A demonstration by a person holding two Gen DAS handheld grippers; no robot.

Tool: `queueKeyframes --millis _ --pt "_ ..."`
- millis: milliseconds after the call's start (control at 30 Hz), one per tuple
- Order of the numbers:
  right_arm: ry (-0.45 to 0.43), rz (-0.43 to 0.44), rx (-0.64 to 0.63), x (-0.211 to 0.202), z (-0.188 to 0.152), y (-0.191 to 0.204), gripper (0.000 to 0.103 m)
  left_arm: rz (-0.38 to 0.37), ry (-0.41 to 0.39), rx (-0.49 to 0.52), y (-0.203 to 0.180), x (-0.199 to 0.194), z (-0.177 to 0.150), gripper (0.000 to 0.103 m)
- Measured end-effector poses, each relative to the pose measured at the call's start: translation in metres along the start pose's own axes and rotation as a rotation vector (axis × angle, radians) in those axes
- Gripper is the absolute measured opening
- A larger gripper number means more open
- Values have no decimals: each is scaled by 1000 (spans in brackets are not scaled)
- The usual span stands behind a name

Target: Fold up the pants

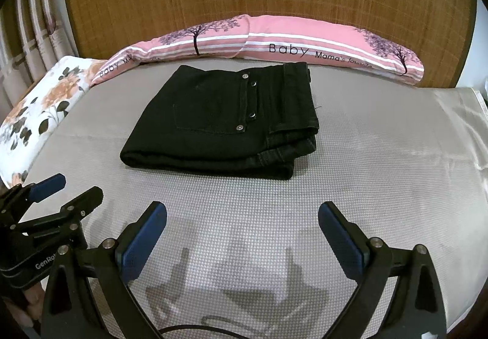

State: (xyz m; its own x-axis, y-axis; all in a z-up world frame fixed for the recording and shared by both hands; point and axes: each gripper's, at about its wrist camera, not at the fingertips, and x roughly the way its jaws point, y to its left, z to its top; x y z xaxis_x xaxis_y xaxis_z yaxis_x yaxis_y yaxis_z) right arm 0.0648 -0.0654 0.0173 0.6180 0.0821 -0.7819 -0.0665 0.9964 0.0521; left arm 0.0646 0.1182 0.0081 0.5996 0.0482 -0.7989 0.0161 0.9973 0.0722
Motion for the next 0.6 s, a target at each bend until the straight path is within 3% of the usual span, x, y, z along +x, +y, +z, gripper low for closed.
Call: queueKeyframes --millis 600 --pt "9 8 -10 3 -1 0 98 4 13 4 -1 4 -2 70"
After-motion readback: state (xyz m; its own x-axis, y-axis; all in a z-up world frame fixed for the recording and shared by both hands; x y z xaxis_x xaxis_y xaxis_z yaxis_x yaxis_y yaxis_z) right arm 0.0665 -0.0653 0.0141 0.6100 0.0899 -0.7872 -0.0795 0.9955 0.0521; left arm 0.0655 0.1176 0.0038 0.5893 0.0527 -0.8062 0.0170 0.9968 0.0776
